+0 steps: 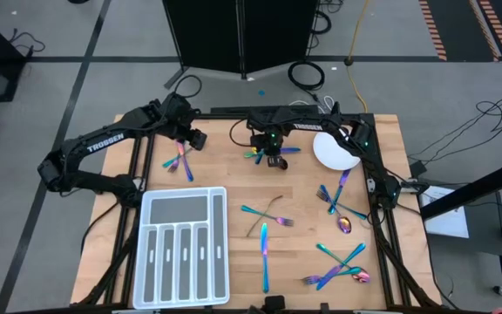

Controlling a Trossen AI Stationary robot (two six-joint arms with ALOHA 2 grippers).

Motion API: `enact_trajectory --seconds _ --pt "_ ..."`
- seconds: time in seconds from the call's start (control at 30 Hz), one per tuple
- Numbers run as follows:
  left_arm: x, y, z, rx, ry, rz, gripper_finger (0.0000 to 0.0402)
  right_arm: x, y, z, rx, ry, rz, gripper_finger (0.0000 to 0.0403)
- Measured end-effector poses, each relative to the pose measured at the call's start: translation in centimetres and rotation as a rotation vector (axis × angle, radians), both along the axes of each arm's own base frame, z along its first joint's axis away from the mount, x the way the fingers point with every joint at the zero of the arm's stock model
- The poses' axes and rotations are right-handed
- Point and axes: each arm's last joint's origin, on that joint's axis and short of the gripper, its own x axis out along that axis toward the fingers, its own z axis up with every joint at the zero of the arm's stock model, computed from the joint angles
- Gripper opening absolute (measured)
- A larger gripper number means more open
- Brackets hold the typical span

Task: Sort silverware
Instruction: Put the top middle iridescent knife into the cutlery tray

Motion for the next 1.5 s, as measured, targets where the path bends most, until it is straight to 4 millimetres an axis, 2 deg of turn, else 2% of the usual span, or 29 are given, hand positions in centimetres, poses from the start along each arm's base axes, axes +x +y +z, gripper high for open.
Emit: enact_trajectory --seconds 0.23,0.57,0.73,0.93,1.0,1.17,1.33,1.5 --pt "0.0 0.0 0.0 0.000 0.000 0.000 0.0157 0.8 -0.4 1.4 0.018 -0.027 -0.055 0.0010" --pt "0.0 0.0 0.0 0.000 0.001 -0.001 0.0157 1.4 -1.3 6.6 0.069 -0.103 -0.051 0.0010" --pt "0.0 0.0 0.0 0.004 0.002 -0.007 0.0157 -0.3 -1.8 10.2 0.126 -0.158 -0.042 0.0009" --pt "0.0 0.0 0.0 0.004 0.002 -0.008 0.0157 -3.1 -2.0 15.4 0.067 -0.248 -0.067 0.0007" --pt "0.0 0.0 0.0 0.003 0.001 -0.008 0.0157 -3.9 -1.4 17.2 0.048 -0.273 -0.049 0.0007" --pt "0.4 -0.5 0.1 -0.025 -0.036 -0.057 0.0157 -4.8 1.9 21.1 0.012 -0.350 0.036 0.0006" --pt "0.9 -2.2 1.5 -0.007 -0.126 -0.094 0.0157 -4.8 5.4 23.3 -0.002 -0.399 0.128 0.0005" --pt "0.5 -5.3 3.5 -0.043 -0.222 -0.074 0.0157 -4.3 9.4 24.2 0.008 -0.413 0.239 0.0005"
